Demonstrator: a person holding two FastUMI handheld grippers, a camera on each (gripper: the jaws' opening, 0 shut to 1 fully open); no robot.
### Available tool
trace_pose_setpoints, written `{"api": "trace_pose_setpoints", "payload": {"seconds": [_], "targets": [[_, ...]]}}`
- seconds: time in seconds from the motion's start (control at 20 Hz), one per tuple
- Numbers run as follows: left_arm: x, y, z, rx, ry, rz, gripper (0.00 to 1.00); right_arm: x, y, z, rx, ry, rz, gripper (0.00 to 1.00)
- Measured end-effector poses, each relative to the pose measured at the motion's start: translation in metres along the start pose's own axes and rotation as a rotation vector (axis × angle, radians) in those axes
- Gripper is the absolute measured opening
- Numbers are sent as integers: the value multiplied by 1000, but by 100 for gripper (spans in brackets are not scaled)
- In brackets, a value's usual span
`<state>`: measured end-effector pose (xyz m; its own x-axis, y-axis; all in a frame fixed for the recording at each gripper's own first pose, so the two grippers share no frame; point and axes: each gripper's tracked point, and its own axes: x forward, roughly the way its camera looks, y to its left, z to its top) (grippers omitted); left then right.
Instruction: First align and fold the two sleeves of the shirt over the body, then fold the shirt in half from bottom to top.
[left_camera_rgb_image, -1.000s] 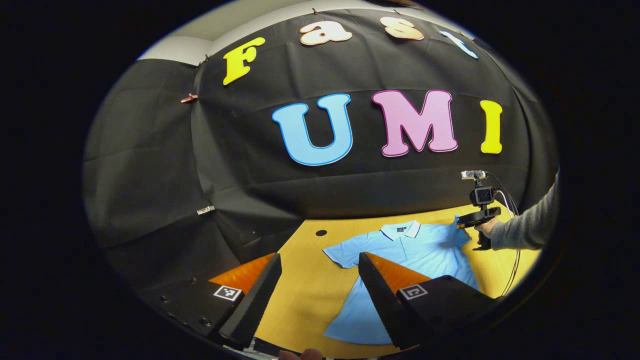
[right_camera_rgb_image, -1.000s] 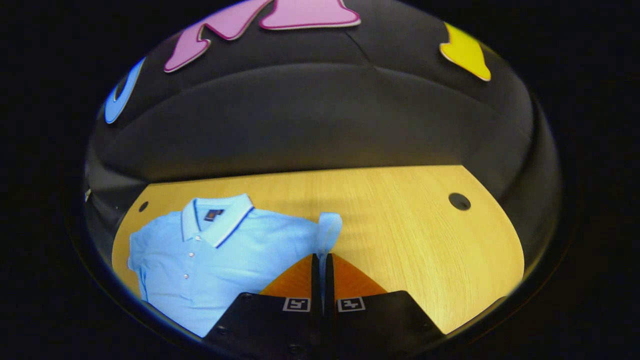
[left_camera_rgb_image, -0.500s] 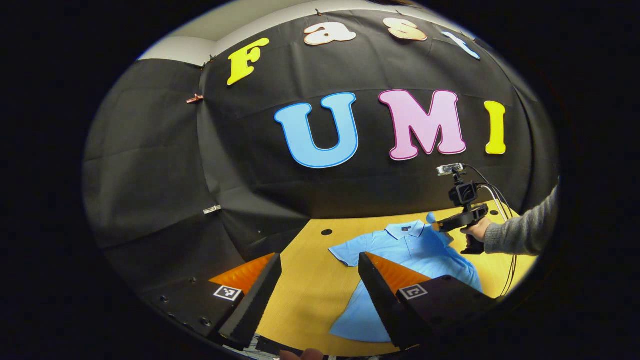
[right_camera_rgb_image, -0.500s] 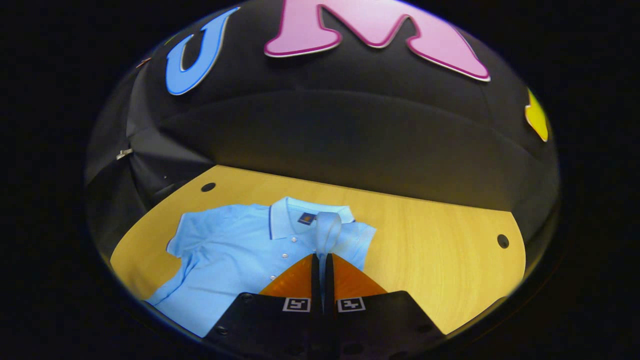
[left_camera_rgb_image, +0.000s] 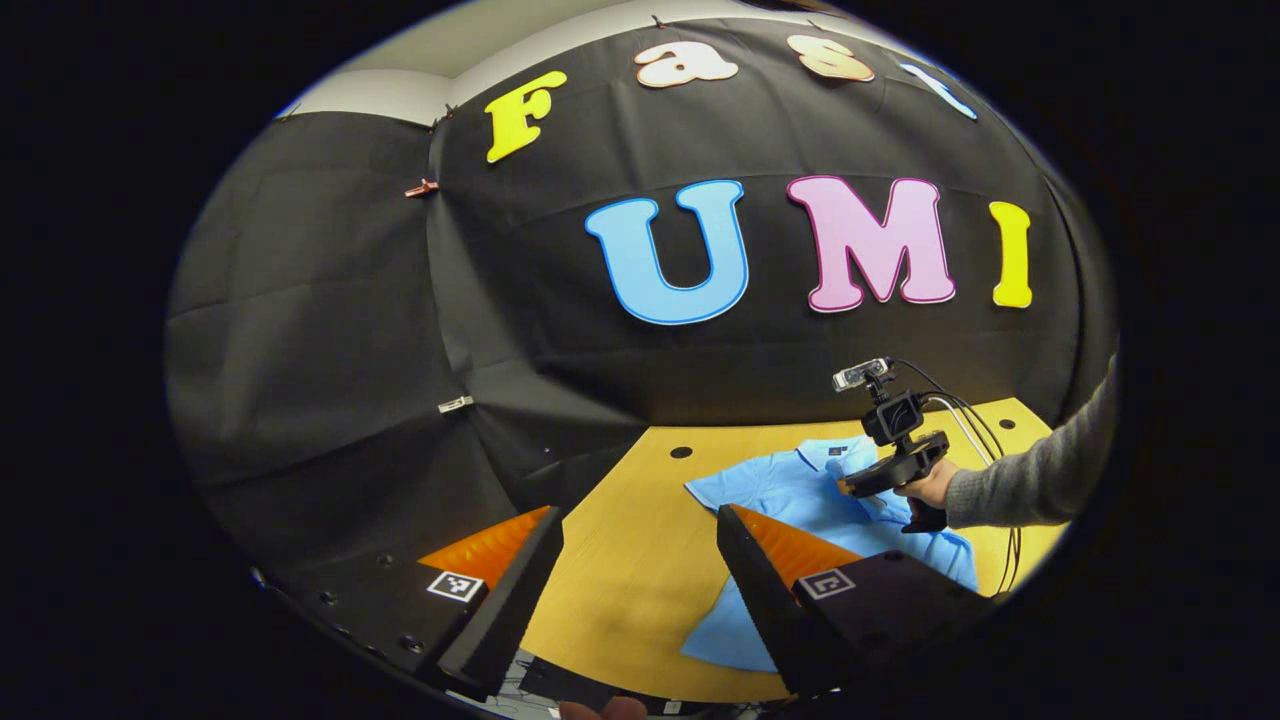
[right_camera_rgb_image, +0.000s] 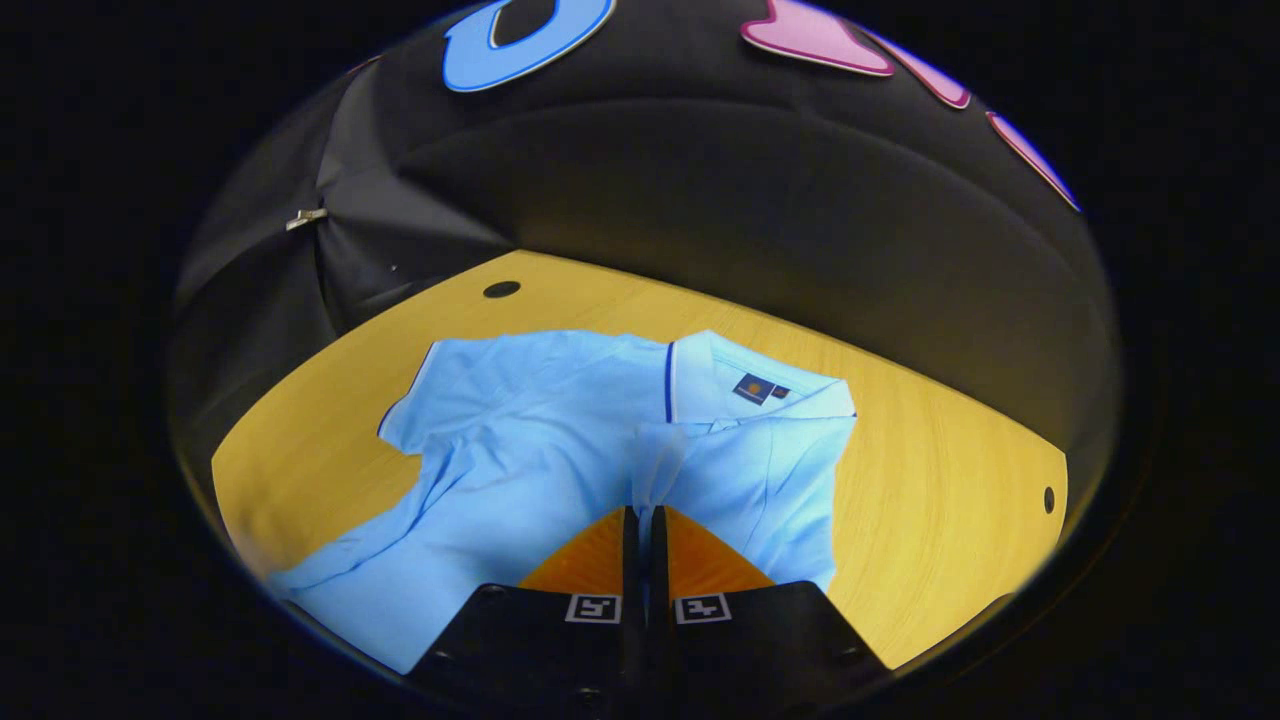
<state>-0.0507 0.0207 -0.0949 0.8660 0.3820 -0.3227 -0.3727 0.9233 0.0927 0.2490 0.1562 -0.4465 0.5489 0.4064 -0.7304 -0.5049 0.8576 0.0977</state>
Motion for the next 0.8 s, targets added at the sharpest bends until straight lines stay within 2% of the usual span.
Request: {"api": "trace_pose_setpoints", "payload": {"seconds": [0.4, 0.6, 0.75, 0.8], "targets": [[-2, 8, -7, -14, 15, 16, 98, 13, 10, -16, -24, 52, 5, 5], [5, 3, -11, -24, 19, 3, 98, 12, 13, -18, -27, 57, 13, 18], [8, -1, -12, -34, 23, -5, 98, 12, 16, -18, -20, 57, 3, 36], [8, -3, -12, -33, 22, -7, 98, 11, 16, -17, -15, 51, 4, 36]]}}
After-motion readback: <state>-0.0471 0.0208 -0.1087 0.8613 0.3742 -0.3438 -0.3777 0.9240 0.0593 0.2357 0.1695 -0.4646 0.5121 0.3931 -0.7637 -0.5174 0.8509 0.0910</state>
